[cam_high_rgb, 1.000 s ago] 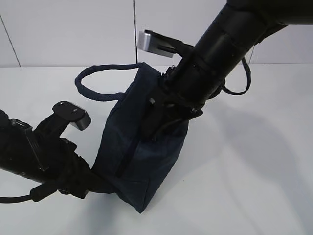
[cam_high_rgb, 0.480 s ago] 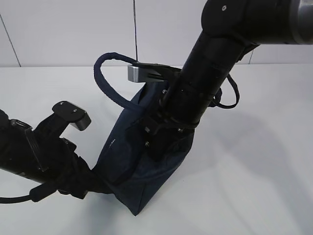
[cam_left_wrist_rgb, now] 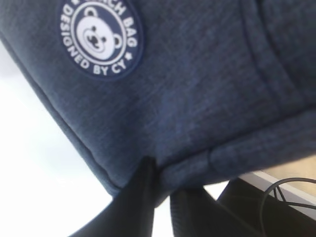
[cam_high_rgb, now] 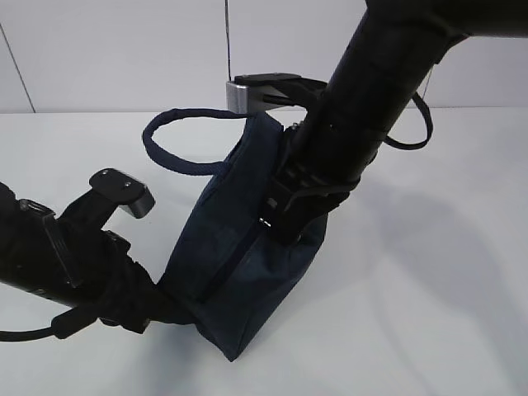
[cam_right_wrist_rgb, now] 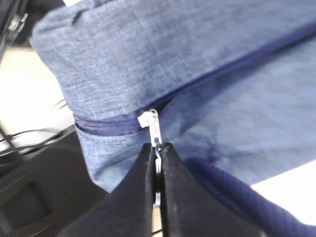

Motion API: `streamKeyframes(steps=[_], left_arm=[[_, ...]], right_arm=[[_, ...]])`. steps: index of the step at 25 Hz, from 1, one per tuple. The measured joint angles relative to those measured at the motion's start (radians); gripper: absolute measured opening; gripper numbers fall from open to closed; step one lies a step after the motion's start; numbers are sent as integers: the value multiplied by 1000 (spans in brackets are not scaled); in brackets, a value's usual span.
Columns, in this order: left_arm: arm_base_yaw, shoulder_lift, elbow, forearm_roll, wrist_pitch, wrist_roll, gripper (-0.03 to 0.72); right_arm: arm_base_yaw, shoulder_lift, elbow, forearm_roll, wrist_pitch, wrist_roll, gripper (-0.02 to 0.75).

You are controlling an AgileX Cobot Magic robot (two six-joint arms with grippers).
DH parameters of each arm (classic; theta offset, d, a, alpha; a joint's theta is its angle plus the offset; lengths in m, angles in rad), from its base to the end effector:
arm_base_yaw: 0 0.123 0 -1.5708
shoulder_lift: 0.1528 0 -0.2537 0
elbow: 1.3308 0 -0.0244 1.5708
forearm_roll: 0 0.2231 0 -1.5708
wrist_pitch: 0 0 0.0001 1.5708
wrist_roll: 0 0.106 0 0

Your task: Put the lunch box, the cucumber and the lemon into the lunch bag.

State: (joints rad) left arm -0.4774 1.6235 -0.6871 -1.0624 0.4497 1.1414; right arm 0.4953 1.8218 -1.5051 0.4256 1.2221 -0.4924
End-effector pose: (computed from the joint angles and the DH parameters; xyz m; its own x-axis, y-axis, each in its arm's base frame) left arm 0.2156 -0.1569 0.1335 -0.7046 0.4941 -0.5093 0.6769 0.6833 -0.2737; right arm 0.2770 0.1964 0.2327 -0.6579 -0.7035 -0.2687 -0.7504 0.5826 0.3121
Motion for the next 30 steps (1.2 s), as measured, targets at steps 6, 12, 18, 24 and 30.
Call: streamKeyframes(steps=[6,12,18,24,30], left_arm=[[0,0,0,-7,2,0,33],[0,0,-2,-9,8,0,33],[0,0,-2,-9,15,0,32],[0,0,-3,-13,27,0,-1],[0,0,-4,-13,35,0,-4]], right_arm=[[0,-2,-79,-55,4,26,0],[2,-4,-108,-116,6,45,0],[2,-4,-108,-122,-16,49,0],[4,-4,-108,-150,-91,51,0],[4,-4,-108,-167,-171,59,0]])
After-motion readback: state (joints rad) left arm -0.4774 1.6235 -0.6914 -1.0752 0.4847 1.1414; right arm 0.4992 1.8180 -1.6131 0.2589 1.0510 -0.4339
